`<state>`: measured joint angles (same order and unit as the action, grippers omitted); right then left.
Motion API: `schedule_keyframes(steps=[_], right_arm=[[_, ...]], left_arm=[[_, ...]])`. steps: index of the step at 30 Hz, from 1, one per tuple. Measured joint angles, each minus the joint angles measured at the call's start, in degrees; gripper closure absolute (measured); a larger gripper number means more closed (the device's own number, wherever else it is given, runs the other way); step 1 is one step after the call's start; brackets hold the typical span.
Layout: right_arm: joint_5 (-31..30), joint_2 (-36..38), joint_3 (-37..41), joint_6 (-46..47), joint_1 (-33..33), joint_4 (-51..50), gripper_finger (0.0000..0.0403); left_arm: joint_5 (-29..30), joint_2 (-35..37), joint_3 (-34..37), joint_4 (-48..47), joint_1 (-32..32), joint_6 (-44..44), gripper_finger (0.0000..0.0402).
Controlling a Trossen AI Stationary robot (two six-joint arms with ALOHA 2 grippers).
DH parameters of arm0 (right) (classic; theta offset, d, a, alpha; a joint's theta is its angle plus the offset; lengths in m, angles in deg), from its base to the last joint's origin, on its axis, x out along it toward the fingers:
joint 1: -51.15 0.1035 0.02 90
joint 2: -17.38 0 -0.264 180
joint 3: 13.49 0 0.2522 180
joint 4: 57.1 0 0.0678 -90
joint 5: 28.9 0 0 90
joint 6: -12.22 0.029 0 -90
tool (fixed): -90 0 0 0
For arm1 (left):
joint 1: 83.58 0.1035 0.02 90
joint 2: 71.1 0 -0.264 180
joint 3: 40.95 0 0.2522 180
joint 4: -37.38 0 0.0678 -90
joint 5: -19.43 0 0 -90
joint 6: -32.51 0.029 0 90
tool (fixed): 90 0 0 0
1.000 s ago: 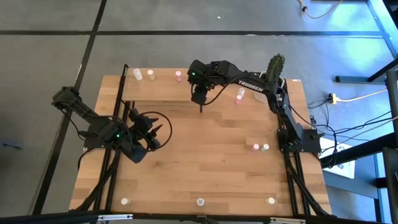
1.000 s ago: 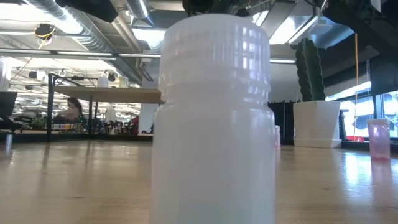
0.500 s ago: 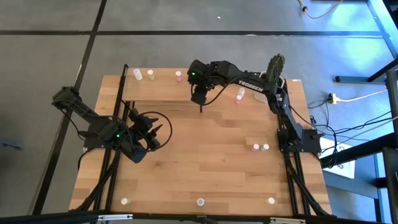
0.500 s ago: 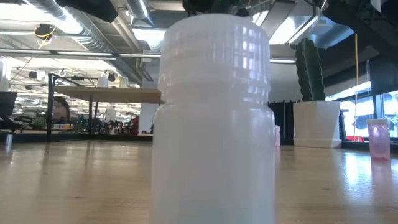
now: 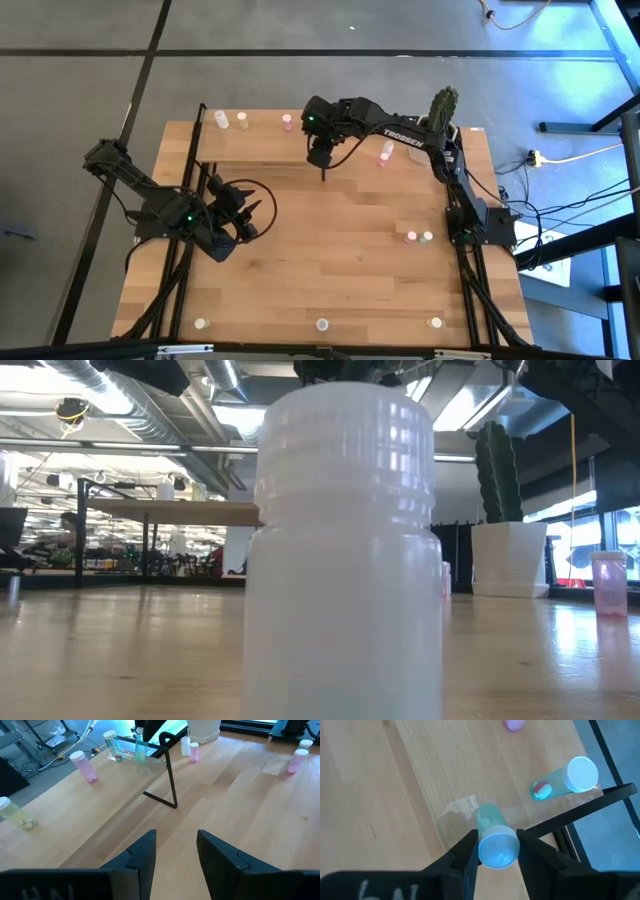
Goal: Pick and place medicine bottles onto shelf by color
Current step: Put the left green pill bottle on the shelf and align it with the other green pill bottle
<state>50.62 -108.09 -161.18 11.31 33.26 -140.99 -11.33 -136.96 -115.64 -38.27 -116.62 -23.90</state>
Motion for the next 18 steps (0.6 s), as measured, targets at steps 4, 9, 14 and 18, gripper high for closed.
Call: schedule_keyframes(steps=[4, 9, 14, 18], right_arm=[[0.0, 0.0, 0.0, 0.83, -0.02, 0.0, 0.028], [0.0, 0.0, 0.0, 2.45, -0.05, -0.02, 0.0272], [0.0, 0.0, 0.0, 3.18, -0.22, -0.07, 0.0263], [0.0, 0.0, 0.0, 3.18, -0.28, -0.07, 0.0259]], left_arm=[[0.0, 0.0, 0.0, 0.02, 0.01, 0.01, 0.0266], [-0.26, 0.0, 0.0, 0.0, 0.0, 0.02, 0.0266], [-0.29, 0.0, 0.0, 0.0, 0.0, 0.02, 0.0266], [-0.33, 0.0, 0.0, 0.0, 0.0, 0.02, 0.0266]])
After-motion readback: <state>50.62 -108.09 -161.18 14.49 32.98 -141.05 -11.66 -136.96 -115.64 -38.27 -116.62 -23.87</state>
